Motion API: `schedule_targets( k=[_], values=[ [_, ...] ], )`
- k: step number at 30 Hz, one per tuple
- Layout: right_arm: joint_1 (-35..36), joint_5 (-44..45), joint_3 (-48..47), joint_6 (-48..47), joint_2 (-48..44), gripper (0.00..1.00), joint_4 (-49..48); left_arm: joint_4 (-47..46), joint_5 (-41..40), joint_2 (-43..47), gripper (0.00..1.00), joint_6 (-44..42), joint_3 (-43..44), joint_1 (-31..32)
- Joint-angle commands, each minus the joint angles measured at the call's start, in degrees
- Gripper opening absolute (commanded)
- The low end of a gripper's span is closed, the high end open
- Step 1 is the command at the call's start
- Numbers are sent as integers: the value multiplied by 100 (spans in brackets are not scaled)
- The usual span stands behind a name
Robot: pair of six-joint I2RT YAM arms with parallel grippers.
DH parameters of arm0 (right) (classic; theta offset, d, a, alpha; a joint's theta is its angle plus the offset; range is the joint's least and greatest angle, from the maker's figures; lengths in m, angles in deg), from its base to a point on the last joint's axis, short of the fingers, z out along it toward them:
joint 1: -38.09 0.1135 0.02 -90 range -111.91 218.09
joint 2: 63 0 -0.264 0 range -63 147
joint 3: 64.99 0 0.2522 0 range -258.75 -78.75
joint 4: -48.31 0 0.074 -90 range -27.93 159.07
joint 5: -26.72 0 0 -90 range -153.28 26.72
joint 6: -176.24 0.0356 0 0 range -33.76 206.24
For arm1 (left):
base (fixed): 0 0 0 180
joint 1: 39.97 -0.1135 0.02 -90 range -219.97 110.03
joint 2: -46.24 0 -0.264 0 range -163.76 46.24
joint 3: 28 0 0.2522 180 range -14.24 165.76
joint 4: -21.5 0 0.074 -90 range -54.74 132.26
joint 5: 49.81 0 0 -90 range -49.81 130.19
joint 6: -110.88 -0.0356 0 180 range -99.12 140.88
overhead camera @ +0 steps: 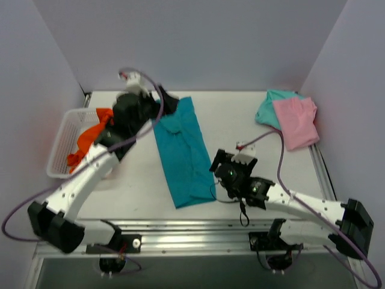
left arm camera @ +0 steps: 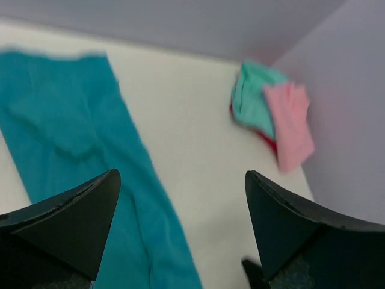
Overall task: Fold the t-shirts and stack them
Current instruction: Rotate the tshirt 90 degrees
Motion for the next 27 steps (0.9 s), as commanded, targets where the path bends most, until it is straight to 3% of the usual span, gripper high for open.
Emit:
schedule_targets(
  k=[1,4,7,14,27],
  values=[
    [-109,-985,397,-180,-290,89,-823,795,-1847,582,93,650,-2227,919],
    [-56,-1118,477,-49,-177,89,-771,829,-1979,1286,90,1301,-3553,1220],
    [-30,-1338,713,39,-106,90,-1043,1155,-2225,1752,89,1820,-4328,1659],
    [5,-1840,1337,470,104,89,-1755,692,-1814,2245,89,2366,-5543,2056],
    [225,-1787,1663,1015,1054,89,-2266,-233,-1443,1569,88,3025,-5764,2873]
  ],
)
